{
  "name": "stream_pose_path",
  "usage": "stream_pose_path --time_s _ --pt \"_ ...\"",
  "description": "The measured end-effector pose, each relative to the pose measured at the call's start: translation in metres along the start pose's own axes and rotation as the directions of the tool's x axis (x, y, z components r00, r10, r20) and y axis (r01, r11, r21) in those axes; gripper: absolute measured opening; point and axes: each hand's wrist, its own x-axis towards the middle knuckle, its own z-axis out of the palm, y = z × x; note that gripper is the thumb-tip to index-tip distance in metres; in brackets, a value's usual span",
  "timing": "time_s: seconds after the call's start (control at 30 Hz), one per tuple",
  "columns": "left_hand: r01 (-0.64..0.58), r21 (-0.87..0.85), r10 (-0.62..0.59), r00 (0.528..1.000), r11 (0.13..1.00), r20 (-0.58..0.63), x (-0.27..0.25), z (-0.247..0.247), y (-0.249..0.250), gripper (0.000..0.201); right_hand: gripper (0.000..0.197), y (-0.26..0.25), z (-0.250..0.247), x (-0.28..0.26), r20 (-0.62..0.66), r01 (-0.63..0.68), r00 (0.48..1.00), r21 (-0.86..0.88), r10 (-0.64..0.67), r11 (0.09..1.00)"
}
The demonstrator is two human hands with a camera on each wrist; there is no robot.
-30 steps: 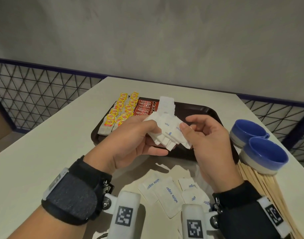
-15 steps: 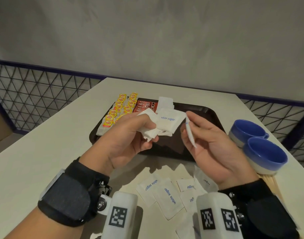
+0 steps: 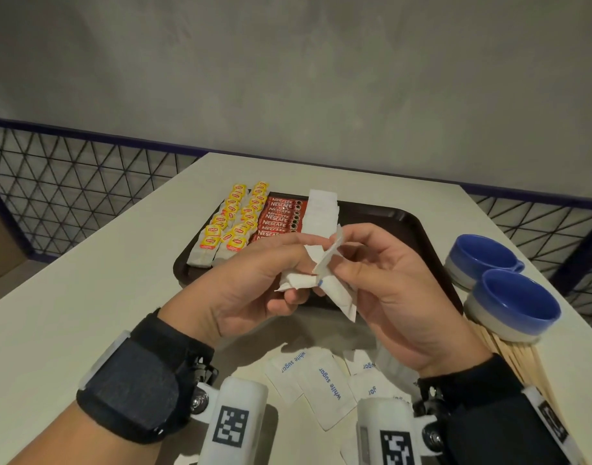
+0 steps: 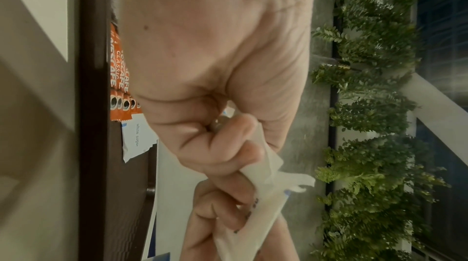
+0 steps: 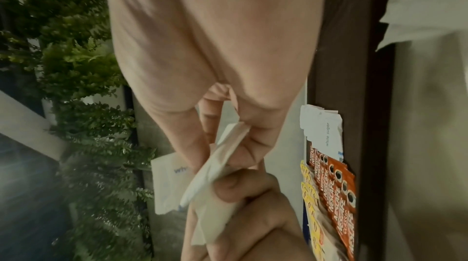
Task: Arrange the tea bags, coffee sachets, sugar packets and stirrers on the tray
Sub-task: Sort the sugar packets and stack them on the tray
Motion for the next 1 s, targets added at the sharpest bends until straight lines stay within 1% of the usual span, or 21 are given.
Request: stream_pose_path --time_s 0.07,0.13,0.2,0.27,0.33,0.4,0.47,0.53,0.67,0.77,0.83,0.9,0.93,1.0 --pt "-0.024 0.036 0.025 1.000 0.999 -0.018 0.000 0.000 0.000 0.052 0.034 0.001 -0.001 0.001 -0.033 0.014 0.999 -0.027 -0.015 1.000" --pt "-0.053 0.074 0.055 0.998 0.996 -0.022 0.000 0.000 0.000 0.055 0.037 0.002 0.000 0.002 -0.075 0.026 0.997 -0.063 -0.031 0.998" --pt "-0.075 0.088 0.074 0.997 0.993 0.011 0.000 0.000 -0.001 0.050 0.034 0.004 -0.001 0.003 -0.120 0.040 0.991 -0.089 -0.050 0.995" --pt "-0.081 0.083 0.078 0.996 0.993 0.037 -0.001 0.001 -0.002 0.043 0.024 0.006 -0.003 0.005 -0.197 0.053 0.978 -0.081 -0.069 0.995" --pt "-0.078 0.089 0.076 0.997 0.993 0.023 -0.001 0.002 -0.002 0.036 0.019 0.006 -0.006 0.006 -0.280 0.051 0.958 -0.051 -0.063 0.997" --pt "-0.078 0.091 0.080 0.997 0.993 -0.018 0.000 0.002 -0.001 0.025 0.018 0.003 -0.007 0.007 -0.330 0.033 0.944 -0.007 -0.033 0.999" --pt "-0.084 0.100 0.089 0.995 0.991 -0.047 0.000 0.002 0.000 0.019 0.016 0.001 -0.009 0.007 -0.354 0.016 0.935 -0.004 -0.016 1.000" --pt "-0.087 0.142 0.096 0.994 0.986 -0.058 -0.002 0.003 0.001 0.018 0.015 0.000 -0.009 0.006 -0.364 0.001 0.931 -0.022 -0.009 1.000" --pt "-0.082 0.233 0.110 0.988 0.969 -0.110 -0.003 0.006 -0.001 0.021 0.019 0.000 -0.006 0.005 -0.367 0.004 0.930 -0.066 -0.028 0.998" --pt "-0.096 0.215 0.132 0.978 0.972 -0.161 0.000 0.005 -0.001 0.024 0.024 -0.001 -0.004 0.006 -0.377 0.027 0.924 -0.095 -0.061 0.995" --pt "-0.109 0.191 0.146 0.970 0.976 -0.194 0.001 0.004 0.000 0.020 0.025 -0.002 -0.006 0.007 -0.427 0.041 0.902 -0.049 -0.058 0.998" --pt "-0.115 0.164 0.151 0.963 0.980 -0.223 0.001 0.003 0.002 0.019 0.025 -0.004 -0.011 0.008 -0.470 0.061 0.882 0.073 -0.019 0.995" --pt "-0.115 0.153 0.150 0.959 0.982 -0.240 0.001 0.002 0.002 0.020 0.026 -0.006 -0.013 0.007 -0.475 0.063 0.880 0.139 0.011 0.988" --pt "-0.114 0.142 0.149 0.953 0.983 -0.265 0.001 0.001 0.003 0.019 0.025 -0.011 -0.015 0.006 -0.449 0.061 0.892 0.247 0.058 0.967"
